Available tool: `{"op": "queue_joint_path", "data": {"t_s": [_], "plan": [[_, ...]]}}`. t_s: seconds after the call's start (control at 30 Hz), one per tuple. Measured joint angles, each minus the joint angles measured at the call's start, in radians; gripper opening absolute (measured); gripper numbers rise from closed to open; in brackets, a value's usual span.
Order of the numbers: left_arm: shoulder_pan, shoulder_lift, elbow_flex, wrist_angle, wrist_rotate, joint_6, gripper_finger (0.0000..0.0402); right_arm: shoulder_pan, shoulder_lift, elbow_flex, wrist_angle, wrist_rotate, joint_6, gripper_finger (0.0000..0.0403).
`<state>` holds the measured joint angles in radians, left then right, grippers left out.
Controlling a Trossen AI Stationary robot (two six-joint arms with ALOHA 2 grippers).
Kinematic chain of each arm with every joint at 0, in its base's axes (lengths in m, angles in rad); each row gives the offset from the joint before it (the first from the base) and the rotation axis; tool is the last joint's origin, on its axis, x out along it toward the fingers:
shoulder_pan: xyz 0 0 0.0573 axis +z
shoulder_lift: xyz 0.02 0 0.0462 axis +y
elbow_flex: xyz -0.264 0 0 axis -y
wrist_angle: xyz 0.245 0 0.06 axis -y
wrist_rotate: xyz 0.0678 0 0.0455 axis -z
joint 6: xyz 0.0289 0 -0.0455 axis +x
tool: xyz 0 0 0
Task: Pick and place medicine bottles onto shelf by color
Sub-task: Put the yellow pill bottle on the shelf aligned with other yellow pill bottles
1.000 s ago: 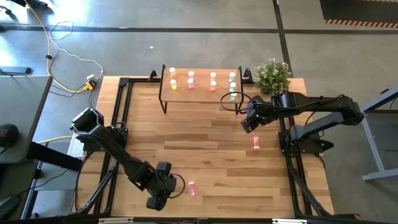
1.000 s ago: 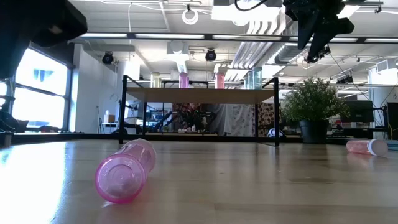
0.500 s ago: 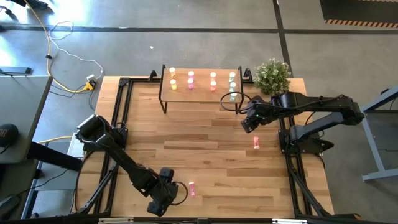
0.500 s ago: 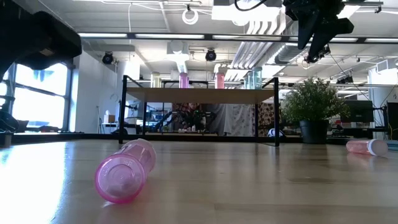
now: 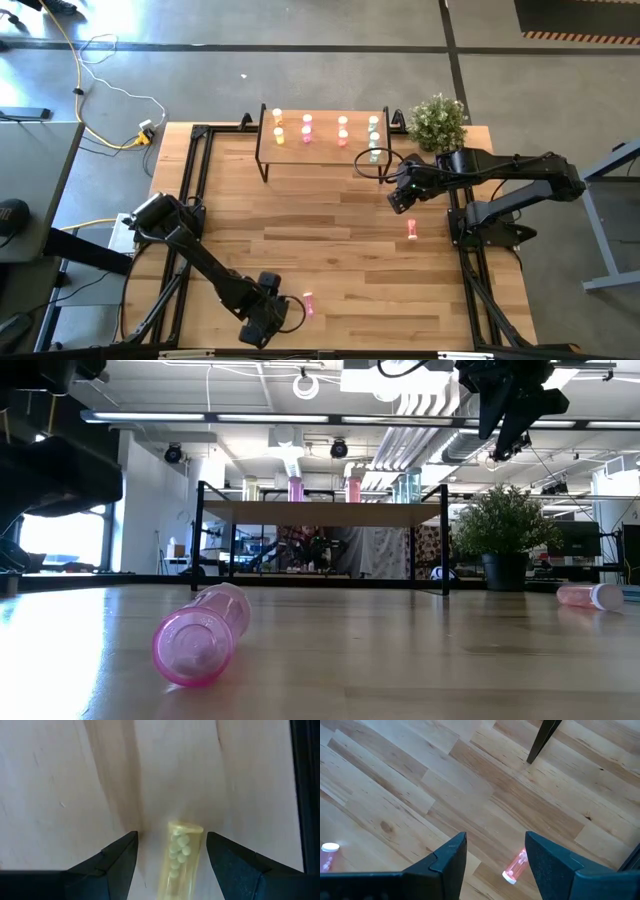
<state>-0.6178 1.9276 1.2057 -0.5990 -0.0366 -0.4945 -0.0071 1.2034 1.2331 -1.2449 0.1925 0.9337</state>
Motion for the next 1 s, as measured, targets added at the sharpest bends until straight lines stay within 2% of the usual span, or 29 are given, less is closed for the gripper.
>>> {"op": "queue_joint_path", "data": {"t_s": [0.23, 0.53, 0.67, 1.0], "plan": [[0.0, 0.007, 0.0, -0.002, 0.002, -0.017, 0.0214, 0.0, 0.0, 0.0, 0.0, 0.0, 0.0, 0.0193], [0.0, 0.007, 0.0, -0.002, 0.017, -0.027, 0.0126, 0.0, 0.0, 0.0, 0.0, 0.0, -0.007, 0.0193], [0.0, 0.007, 0.0, 0.001, 0.043, -0.029, 0.01, 0.0, 0.0, 0.0, 0.0, 0.0, -0.026, 0.0193], [0.012, 0.007, 0.0, 0.018, 0.078, -0.091, 0.0098, 0.0, 0.0, 0.0, 0.0, -0.004, -0.027, 0.0193]]}}
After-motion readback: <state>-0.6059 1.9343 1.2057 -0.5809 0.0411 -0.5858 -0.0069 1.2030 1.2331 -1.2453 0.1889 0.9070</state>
